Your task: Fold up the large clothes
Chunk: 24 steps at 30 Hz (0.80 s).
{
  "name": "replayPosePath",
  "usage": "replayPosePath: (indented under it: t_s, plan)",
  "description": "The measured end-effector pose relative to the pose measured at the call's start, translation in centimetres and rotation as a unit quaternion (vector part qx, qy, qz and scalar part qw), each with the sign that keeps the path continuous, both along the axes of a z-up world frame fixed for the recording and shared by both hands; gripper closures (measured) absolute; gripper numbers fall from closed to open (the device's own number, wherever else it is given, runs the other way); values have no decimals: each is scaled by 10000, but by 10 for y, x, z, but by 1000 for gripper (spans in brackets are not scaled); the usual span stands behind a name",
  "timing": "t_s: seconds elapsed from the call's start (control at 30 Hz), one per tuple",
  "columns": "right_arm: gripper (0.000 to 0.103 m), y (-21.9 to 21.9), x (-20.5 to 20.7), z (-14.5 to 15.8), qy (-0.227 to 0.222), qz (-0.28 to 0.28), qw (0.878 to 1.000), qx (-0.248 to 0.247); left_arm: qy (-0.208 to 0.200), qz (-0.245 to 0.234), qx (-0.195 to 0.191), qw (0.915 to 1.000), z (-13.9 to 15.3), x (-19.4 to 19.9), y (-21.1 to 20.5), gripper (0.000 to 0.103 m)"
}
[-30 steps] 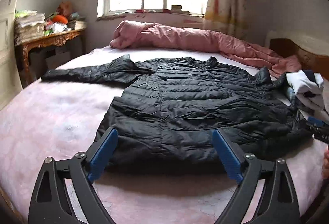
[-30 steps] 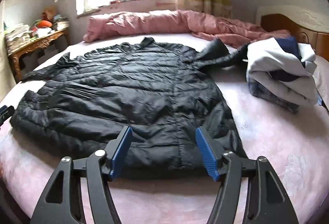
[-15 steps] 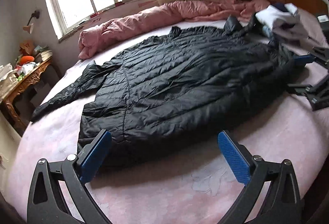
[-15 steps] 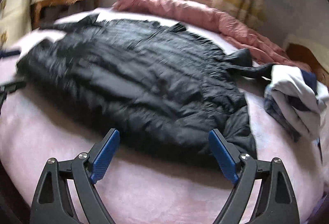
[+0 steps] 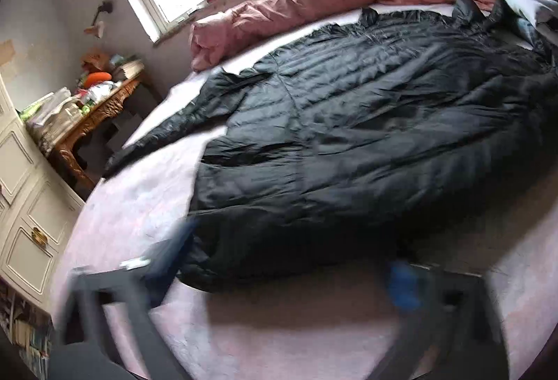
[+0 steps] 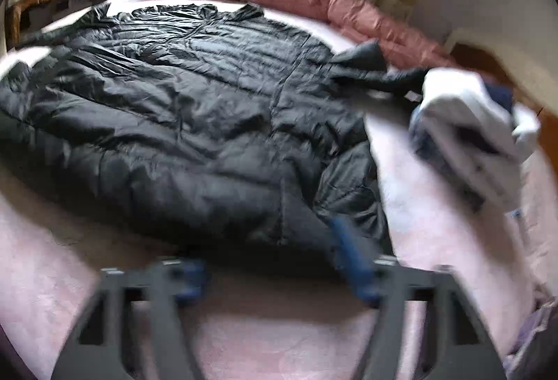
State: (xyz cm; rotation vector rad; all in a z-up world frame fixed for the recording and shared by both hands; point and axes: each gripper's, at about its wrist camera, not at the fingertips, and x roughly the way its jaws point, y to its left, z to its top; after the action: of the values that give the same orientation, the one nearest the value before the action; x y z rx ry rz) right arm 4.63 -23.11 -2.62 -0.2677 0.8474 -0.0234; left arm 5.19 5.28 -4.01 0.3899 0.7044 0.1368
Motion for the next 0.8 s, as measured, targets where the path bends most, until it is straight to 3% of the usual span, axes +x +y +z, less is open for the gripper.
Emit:
replayPosePath:
  t_s: [0.03, 0.07, 0.1, 0.3, 0.43, 0.53, 0.8]
  plan:
    - [78, -5, 0, 1, 37, -23, 9999, 158, 106, -120, -39, 9999, -1, -1, 1, 65]
    - [85, -7, 0, 2, 18, -44, 9998, 173, 106, -124, -121, 9998, 0, -3, 2, 86]
    - [89, -8, -3, 3, -14, -40, 9998, 176, 71, -32, -160, 9998, 1, -5, 5, 95]
    - [92, -11, -35, 10, -139, -32, 9990, 435, 104, -236, -618, 9978, 12, -44, 14, 97]
    - [92, -14, -63, 15, -177, 71, 9987, 474, 224, -429, -1172, 9919, 25, -75, 26, 97]
    - [92, -20, -77, 18, -82, 162, 9980, 605, 279, -497, -1354, 9892, 32, -85, 30, 97]
    - [90, -26, -47, 51, -130, 196, 9964, 816, 168, -432, -1377, 9894, 61, -43, 29, 95]
